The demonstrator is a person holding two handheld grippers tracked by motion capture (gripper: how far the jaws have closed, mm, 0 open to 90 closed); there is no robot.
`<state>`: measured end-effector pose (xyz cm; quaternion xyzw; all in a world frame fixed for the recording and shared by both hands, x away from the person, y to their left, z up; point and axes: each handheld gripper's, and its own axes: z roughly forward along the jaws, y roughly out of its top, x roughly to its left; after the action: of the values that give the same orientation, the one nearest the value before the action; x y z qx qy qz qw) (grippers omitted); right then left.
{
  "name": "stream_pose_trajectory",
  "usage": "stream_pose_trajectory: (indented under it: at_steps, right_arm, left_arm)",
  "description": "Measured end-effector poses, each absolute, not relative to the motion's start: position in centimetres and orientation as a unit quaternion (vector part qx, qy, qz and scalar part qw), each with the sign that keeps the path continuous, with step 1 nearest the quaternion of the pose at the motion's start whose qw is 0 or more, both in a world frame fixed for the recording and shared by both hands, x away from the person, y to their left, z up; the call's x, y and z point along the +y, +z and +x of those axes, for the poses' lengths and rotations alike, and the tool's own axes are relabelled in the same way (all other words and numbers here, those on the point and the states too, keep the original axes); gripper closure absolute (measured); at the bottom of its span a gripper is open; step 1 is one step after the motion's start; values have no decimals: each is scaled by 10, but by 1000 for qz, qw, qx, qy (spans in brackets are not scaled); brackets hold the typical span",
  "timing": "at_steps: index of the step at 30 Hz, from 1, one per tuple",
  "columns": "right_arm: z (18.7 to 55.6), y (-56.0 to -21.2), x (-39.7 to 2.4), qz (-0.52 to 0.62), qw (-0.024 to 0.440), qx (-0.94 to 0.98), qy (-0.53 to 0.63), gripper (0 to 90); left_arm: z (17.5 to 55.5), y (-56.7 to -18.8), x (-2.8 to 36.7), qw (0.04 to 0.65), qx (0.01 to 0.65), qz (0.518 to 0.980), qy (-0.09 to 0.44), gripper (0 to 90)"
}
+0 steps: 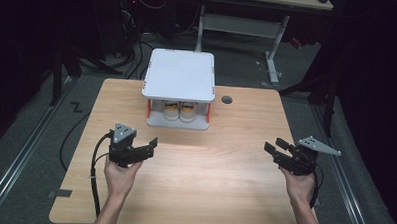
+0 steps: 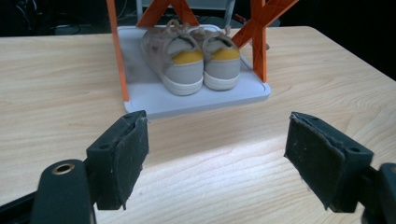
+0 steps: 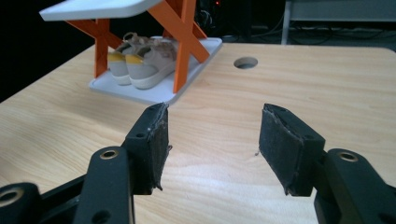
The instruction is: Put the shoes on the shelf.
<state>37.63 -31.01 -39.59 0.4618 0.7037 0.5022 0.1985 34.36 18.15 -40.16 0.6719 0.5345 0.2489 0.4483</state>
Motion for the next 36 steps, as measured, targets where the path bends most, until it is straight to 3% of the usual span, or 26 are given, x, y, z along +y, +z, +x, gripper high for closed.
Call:
stream_pose_trajectory:
  at_steps: [36]
  right_arm:
    - [379, -450, -332, 516, 210, 700, 447, 433]
  left_arm:
    - [347, -453, 203, 402, 577, 671, 236, 196]
